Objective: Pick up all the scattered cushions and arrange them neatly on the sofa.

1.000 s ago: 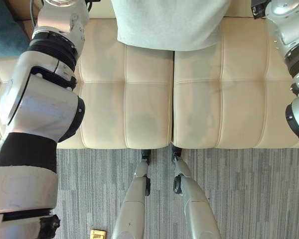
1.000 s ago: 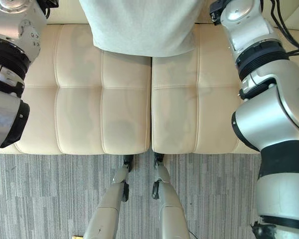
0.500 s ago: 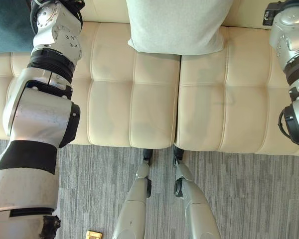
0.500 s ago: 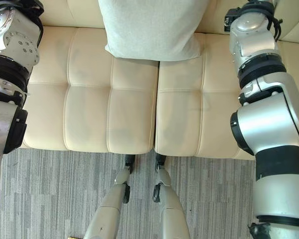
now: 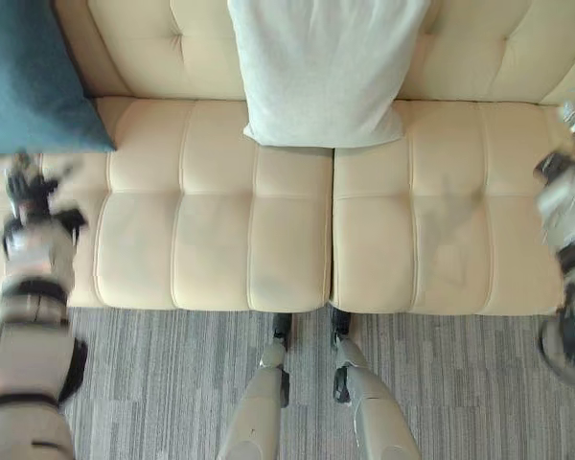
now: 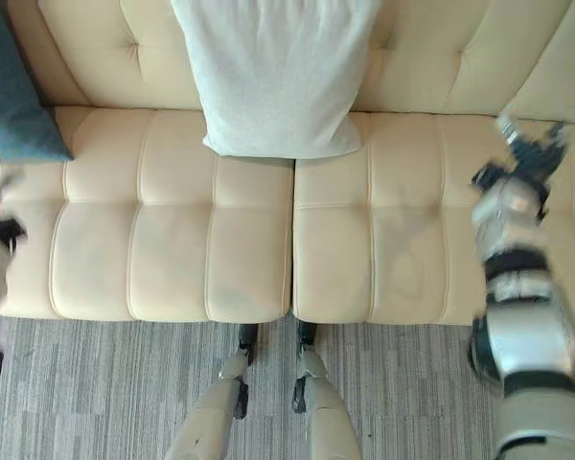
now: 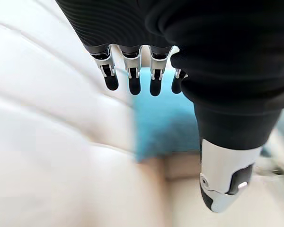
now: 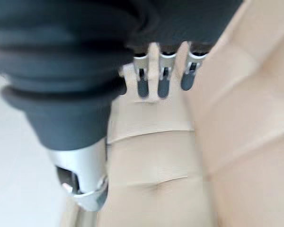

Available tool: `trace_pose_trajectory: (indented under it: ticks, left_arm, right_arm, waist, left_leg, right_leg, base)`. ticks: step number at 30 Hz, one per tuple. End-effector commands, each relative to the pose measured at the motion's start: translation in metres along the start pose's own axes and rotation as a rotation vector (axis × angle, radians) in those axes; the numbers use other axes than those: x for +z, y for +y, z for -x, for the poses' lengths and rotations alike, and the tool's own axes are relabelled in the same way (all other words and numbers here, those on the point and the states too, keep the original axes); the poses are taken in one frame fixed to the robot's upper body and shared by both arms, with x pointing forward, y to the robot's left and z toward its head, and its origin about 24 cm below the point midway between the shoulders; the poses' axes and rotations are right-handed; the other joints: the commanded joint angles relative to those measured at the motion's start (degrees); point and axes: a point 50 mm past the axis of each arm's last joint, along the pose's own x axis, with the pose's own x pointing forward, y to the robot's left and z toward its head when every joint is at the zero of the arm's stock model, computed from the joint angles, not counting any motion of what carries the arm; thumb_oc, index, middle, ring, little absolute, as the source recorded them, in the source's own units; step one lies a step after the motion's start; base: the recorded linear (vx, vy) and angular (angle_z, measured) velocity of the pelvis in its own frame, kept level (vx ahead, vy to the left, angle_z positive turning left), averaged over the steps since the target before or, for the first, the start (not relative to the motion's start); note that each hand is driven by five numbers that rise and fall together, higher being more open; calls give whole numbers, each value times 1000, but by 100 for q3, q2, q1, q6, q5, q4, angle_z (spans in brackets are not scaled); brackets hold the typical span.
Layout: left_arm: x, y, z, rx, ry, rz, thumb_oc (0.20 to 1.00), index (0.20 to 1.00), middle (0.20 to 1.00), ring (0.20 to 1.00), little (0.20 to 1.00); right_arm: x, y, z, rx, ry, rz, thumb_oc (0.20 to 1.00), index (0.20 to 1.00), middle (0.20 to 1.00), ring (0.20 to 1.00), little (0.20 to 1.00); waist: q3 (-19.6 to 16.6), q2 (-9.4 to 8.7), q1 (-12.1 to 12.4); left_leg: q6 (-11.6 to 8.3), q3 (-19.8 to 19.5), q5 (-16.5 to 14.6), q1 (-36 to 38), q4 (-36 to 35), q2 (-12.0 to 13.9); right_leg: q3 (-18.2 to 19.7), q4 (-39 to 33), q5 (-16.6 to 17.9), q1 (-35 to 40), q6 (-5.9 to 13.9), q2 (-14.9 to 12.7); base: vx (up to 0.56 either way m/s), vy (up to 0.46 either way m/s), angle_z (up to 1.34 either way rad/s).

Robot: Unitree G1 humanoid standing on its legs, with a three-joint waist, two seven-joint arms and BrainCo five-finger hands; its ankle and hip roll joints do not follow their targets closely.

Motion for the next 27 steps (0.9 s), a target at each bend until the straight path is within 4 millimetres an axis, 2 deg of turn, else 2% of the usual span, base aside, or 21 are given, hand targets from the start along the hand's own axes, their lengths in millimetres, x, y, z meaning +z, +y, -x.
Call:
trace_pose_trajectory:
  ticks: [1,4,5,8,11,12,17,18,20,21,22,23,25,27]
  left_arm:
    - [-35,-23,10,-117,72,-169,1000,1000,1000,1000,1000]
    - [-102,-29,44,-195,251,-279,1000,1000,1000,1000,1000]
    - [-135,-32,66,-243,347,-353,1000,1000,1000,1000,1000]
    - [-175,-37,99,-329,484,-466,1000,1000,1000,1000,1000]
    - [-201,-49,128,-425,570,-536,1000,1000,1000,1000,1000]
    - [-214,-57,144,-469,618,-555,1000,1000,1000,1000,1000]
    - [-229,-64,166,-534,685,-592,1000,1000,1000,1000,1000]
    - [-231,-68,171,-567,687,-616,1000,1000,1000,1000,1000]
    - [-232,-69,173,-581,687,-629,1000,1000,1000,1000,1000]
    - [-232,-69,173,-581,687,-629,1000,1000,1000,1000,1000]
    - [-227,-69,165,-563,664,-622,1000,1000,1000,1000,1000]
    - [-226,-67,163,-558,660,-628,1000,1000,1000,1000,1000]
    - [-229,-57,164,-530,691,-631,1000,1000,1000,1000,1000]
    - [-230,-56,165,-524,698,-625,1000,1000,1000,1000,1000]
  right_arm:
    - [-38,-36,10,40,55,237,1000,1000,1000,1000,1000]
    - [-92,-69,44,67,222,404,1000,1000,1000,1000,1000]
    - [-122,-84,65,92,335,505,1000,1000,1000,1000,1000]
    - [-165,-108,102,134,548,655,1000,1000,1000,1000,1000]
    - [-195,-120,135,180,719,757,1000,1000,1000,1000,1000]
    - [-211,-128,158,218,823,814,1000,1000,1000,1000,1000]
    - [-229,-141,192,289,966,944,1000,1000,1000,1000,1000]
    - [-234,-146,205,308,1014,978,1000,1000,1000,1000,1000]
    - [-237,-147,213,317,1038,983,1000,1000,1000,1000,1000]
    - [-237,-147,213,317,1038,983,1000,1000,1000,1000,1000]
    - [-237,-139,209,325,1017,974,1000,1000,1000,1000,1000]
    - [-238,-138,209,322,1017,968,1000,1000,1000,1000,1000]
    - [-238,-139,209,300,1023,928,1000,1000,1000,1000,1000]
    - [-237,-139,209,294,1020,922,1000,1000,1000,1000,1000]
  waist:
    - [-721,81,-30]
    - [-926,103,-101]
    - [-1028,110,-132]
    - [-1190,124,-147]
    - [-1318,136,-130]
    - [-1423,122,-112]
    - [-1577,61,-77]
    - [-1571,48,-76]
    - [-1390,36,-101]
    - [-1391,35,-97]
    - [-1071,97,-126]
    - [-1020,137,-108]
    - [-1162,171,61]
    - [-1217,131,121]
  left_leg:
    - [-265,82,-537,439,-152,157]
    - [-231,103,-587,760,-194,156]
    - [-209,136,-634,954,-192,160]
    - [-176,159,-707,1254,-186,161]
    - [-142,169,-765,1495,-190,163]
    - [-129,157,-791,1630,-212,156]
    - [-110,123,-845,1844,-216,124]
    - [-84,102,-852,1879,-216,91]
    - [-11,140,-818,1842,-216,44]
    - [-10,144,-818,1840,-216,44]
    - [38,242,-644,1693,-216,137]
    - [59,285,-563,1590,-216,185]
    - [66,424,-393,1291,-216,258]
    - [50,464,-331,1201,-216,247]
  right_leg:
    - [-90,-20,-748,748,725,-448]
    - [-87,-74,-792,1030,731,-433]
    - [-81,-60,-838,1191,727,-430]
    - [-49,-28,-924,1453,699,-409]
    - [-37,-26,-995,1688,675,-398]
    - [-43,-57,-1033,1846,671,-396]
    - [-79,-111,-1060,2110,685,-432]
    - [-76,-68,-1063,2120,698,-457]
    - [-15,183,-979,1929,733,-493]
    - [-11,188,-981,1923,733,-493]
    - [57,798,-1049,1525,745,-432]
    - [49,1066,-1179,1450,705,-404]
    - [105,1548,-1634,1863,607,-427]
    - [129,1419,-1656,2074,650,-452]
  base:
    - [82,21,-5]
    - [90,17,-4]
    - [19,6,-8]
    - [5,6,-12]
    - [-10,13,-20]
    - [-36,21,-9]
    - [-20,30,6]
    - [-89,78,21]
    - [-221,98,3]
    - [-488,67,-33]
    - [-432,23,-46]
    - [-566,28,-50]
    - [-347,-51,-28]
    - [-197,-97,-23]
